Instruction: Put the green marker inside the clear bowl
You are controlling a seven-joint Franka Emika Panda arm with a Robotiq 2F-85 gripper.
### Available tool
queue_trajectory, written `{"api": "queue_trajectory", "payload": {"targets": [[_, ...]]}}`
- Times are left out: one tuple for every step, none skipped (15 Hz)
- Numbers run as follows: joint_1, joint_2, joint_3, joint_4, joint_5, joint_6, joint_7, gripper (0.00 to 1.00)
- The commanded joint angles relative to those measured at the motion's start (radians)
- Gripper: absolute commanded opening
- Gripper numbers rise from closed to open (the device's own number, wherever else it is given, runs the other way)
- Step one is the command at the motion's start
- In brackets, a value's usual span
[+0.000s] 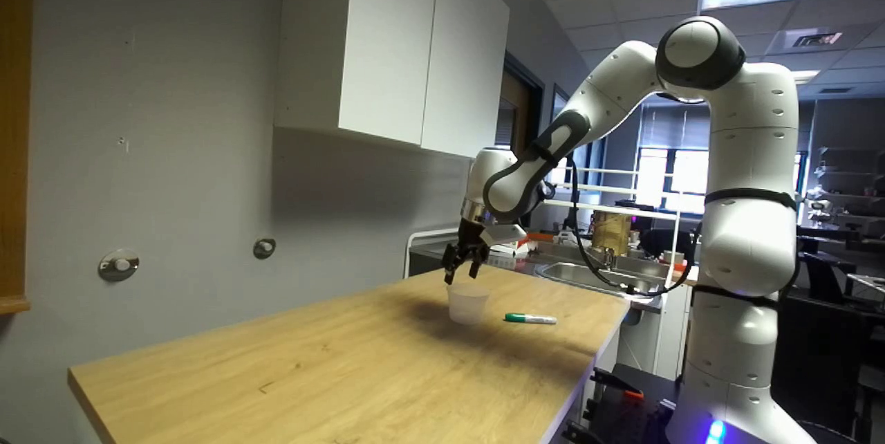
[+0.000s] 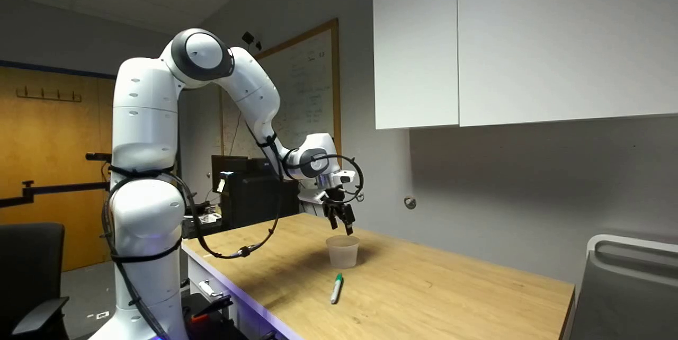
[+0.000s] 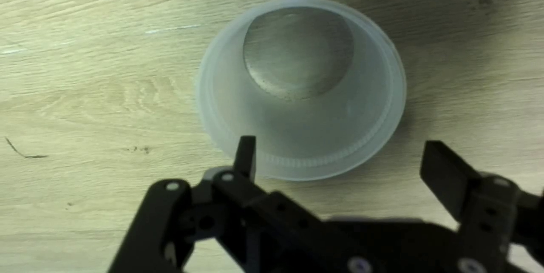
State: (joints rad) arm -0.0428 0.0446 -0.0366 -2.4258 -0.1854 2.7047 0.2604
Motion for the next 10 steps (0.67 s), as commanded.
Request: {"api": "queue_trajectory", "payload": {"targets": [[0.007, -0.005, -0.008, 0.004, -0.006, -0.008, 0.002, 1.0], [0.006, -0.008, -0.009, 0.003, -0.013, -0.007, 0.006, 1.0], [0.005, -0.01, -0.011, 0.003, -0.02, -0.008, 0.011, 1.0], [0.004, -0.013, -0.013, 0.001, -0.019, -0.006, 0.009, 1.0], [0.002, -0.015, -0.015, 0.0, -0.019, -0.005, 0.01, 1.0], [0.0, -0.02, -0.018, -0.002, -0.012, -0.003, 0.005, 1.0], [-0.003, -0.023, -0.021, -0.004, -0.009, -0.001, 0.005, 1.0], [-0.005, -0.027, -0.023, -0.005, -0.003, -0.001, 0.0, 1.0], [-0.006, -0.028, -0.026, -0.004, -0.009, -0.001, 0.005, 1.0], [-0.006, -0.03, -0.028, -0.004, -0.017, 0.0, 0.008, 1.0]]}}
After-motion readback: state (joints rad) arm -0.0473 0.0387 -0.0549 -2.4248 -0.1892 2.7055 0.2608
